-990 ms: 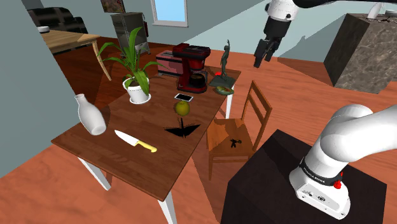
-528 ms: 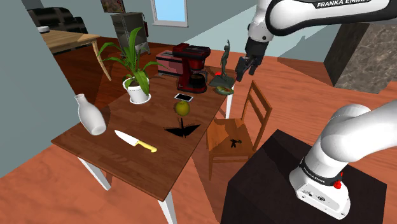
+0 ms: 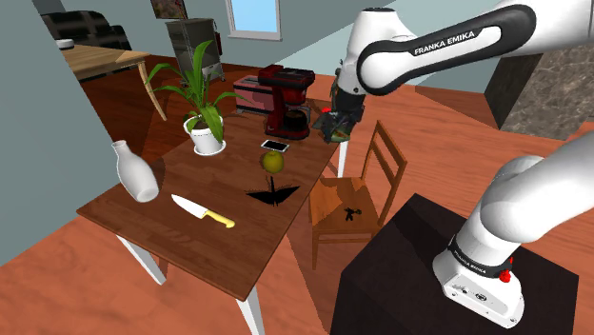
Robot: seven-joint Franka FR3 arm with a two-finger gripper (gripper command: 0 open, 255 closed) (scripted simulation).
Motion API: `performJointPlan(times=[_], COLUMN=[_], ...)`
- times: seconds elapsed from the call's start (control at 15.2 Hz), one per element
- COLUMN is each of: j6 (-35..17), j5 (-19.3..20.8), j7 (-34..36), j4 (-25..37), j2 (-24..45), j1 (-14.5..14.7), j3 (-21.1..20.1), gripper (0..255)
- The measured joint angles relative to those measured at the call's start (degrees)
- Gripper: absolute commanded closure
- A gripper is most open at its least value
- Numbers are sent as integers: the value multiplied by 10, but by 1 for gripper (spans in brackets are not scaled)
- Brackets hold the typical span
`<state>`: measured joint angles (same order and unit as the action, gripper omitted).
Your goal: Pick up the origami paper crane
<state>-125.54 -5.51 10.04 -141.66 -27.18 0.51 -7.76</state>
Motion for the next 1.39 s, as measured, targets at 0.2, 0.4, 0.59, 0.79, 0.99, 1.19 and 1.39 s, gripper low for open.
performJointPlan(times=[0.2, 0.4, 0.59, 0.79, 0.99, 1.19, 1.39], j6=[-56, -105, -156, -196, -232, -260, -282], j5=[-2, 1, 14, 34, 65, 98, 125], j7=[28, 62, 99, 139, 181, 227, 270], j4=[5, 18, 39, 65, 108, 154, 202], j2=[56, 112, 180, 242, 319, 389, 456], j1=[-1, -1, -3, -3, -1, 12, 33], j3=[-17, -35, -52, -63, -66, -61, -49], gripper=[0, 0, 0, 0, 0, 0, 0])
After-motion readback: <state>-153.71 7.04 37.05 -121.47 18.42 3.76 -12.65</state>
